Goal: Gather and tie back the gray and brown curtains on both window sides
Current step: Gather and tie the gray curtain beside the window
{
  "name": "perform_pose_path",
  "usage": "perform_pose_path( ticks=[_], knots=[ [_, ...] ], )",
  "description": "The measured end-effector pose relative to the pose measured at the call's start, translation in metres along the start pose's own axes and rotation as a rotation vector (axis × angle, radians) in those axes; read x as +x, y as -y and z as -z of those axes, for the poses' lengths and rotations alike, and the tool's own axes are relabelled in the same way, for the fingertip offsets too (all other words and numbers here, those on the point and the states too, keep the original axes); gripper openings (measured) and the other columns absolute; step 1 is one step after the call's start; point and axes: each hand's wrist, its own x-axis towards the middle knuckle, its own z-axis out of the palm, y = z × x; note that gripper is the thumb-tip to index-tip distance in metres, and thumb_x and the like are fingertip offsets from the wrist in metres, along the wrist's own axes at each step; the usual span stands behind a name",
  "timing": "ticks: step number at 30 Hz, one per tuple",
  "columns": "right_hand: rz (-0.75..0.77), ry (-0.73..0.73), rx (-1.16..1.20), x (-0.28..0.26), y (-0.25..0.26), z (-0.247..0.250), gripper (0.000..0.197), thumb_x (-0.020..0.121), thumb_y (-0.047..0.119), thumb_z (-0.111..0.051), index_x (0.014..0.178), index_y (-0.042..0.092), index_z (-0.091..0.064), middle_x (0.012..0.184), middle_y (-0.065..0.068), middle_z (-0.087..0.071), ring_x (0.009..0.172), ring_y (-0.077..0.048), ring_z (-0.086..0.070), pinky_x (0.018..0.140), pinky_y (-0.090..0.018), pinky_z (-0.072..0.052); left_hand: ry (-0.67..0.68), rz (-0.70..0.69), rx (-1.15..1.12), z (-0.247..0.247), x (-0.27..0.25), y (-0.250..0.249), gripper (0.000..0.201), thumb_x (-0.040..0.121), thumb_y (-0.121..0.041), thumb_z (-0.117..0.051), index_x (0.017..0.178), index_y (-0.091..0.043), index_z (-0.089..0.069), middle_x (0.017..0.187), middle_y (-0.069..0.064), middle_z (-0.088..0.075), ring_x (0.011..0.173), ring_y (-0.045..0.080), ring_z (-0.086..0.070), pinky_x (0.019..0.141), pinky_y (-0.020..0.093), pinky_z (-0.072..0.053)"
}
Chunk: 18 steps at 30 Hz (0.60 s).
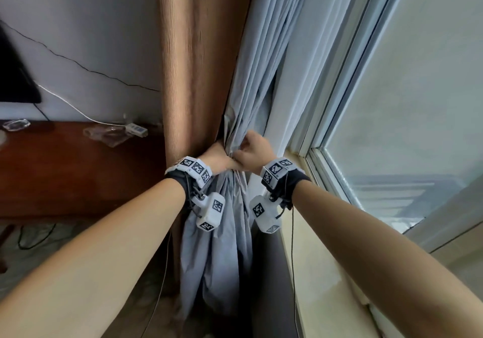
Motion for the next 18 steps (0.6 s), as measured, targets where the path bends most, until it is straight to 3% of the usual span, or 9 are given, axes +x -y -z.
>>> perform_pose_path(
  ticks=[2,5,8,10,12,14,16,18],
  knots=[
    [-0.002,0.096,0.171,0.000,0.001,0.005,0.007,0.080,0.006,-0.060,0.086,0.004,-0.064,0.087,-0.009,-0.071,0.085,-0.025,-0.067,0.077,-0.033,-0.053,-0.102,0.000,-0.019,0.000,-0.001,0.001,0.073,0.057,-0.015,-0.087,0.124,-0.006,-0.059,0.117,0.001,-0.065,0.109,0.013,-0.061,0.096,0.028,-0.047],
    [-0.005,0.200,0.344,-0.003,0.000,0.016,0.022,0.083,-0.011,-0.050,0.088,-0.002,-0.070,0.090,0.001,-0.070,0.087,-0.010,-0.065,0.088,-0.016,-0.051,-0.270,0.111,-0.021,0.006,-0.002,0.004,0.047,0.068,-0.004,-0.076,0.113,-0.001,-0.064,0.104,0.008,-0.069,0.100,0.025,-0.066,0.084,0.030,-0.052],
    [-0.160,0.053,0.348,-0.004,-0.005,0.015,0.024,0.085,-0.008,-0.049,0.092,0.001,-0.070,0.096,-0.004,-0.072,0.095,-0.020,-0.067,0.092,-0.030,-0.053,-0.332,0.171,0.022,0.016,-0.004,0.001,0.038,0.076,0.000,-0.067,0.113,0.003,-0.063,0.103,0.012,-0.067,0.095,0.026,-0.064,0.077,0.027,-0.047],
    [-0.311,-0.073,0.281,0.002,-0.018,0.008,0.028,0.085,0.001,-0.057,0.112,0.005,-0.063,0.113,-0.012,-0.066,0.105,-0.027,-0.064,0.085,-0.031,-0.051,-0.297,0.172,0.044,0.020,-0.008,-0.002,0.030,0.079,0.001,-0.063,0.109,0.003,-0.062,0.097,0.011,-0.064,0.086,0.022,-0.059,0.073,0.024,-0.042],
    [-0.440,-0.054,0.343,0.006,-0.027,0.005,0.072,0.071,0.014,-0.073,0.137,0.009,-0.044,0.128,-0.009,-0.056,0.113,-0.027,-0.059,0.090,-0.034,-0.051,-0.248,0.177,0.046,0.026,-0.011,-0.003,0.024,0.079,0.003,-0.061,0.103,-0.001,-0.062,0.093,0.010,-0.062,0.083,0.022,-0.057,0.072,0.025,-0.042],
    [-0.493,0.019,0.475,0.011,-0.034,0.000,0.108,0.053,0.023,-0.080,0.148,0.020,-0.030,0.137,-0.005,-0.052,0.120,-0.026,-0.056,0.098,-0.042,-0.050,-0.215,0.196,0.028,0.032,-0.012,-0.004,0.031,0.071,0.001,-0.062,0.102,0.001,-0.062,0.094,0.013,-0.063,0.087,0.026,-0.059,0.076,0.030,-0.049],
    [-0.458,0.118,0.638,0.015,-0.031,-0.005,0.101,0.060,0.009,-0.079,0.149,0.022,-0.031,0.136,-0.005,-0.055,0.119,-0.027,-0.057,0.094,-0.041,-0.049,-0.188,0.217,0.016,0.038,-0.009,0.000,0.049,0.055,-0.007,-0.061,0.103,0.003,-0.064,0.095,0.015,-0.066,0.092,0.030,-0.062,0.083,0.039,-0.054],
    [-0.425,0.200,0.747,0.021,-0.022,-0.007,0.071,0.068,-0.001,-0.073,0.134,0.014,-0.052,0.120,-0.013,-0.065,0.105,-0.029,-0.062,0.086,-0.042,-0.049,-0.152,0.208,0.008,0.043,-0.003,0.004,0.054,0.047,-0.010,-0.057,0.099,0.004,-0.066,0.090,0.015,-0.066,0.090,0.031,-0.063,0.083,0.041,-0.055]
  ],
)
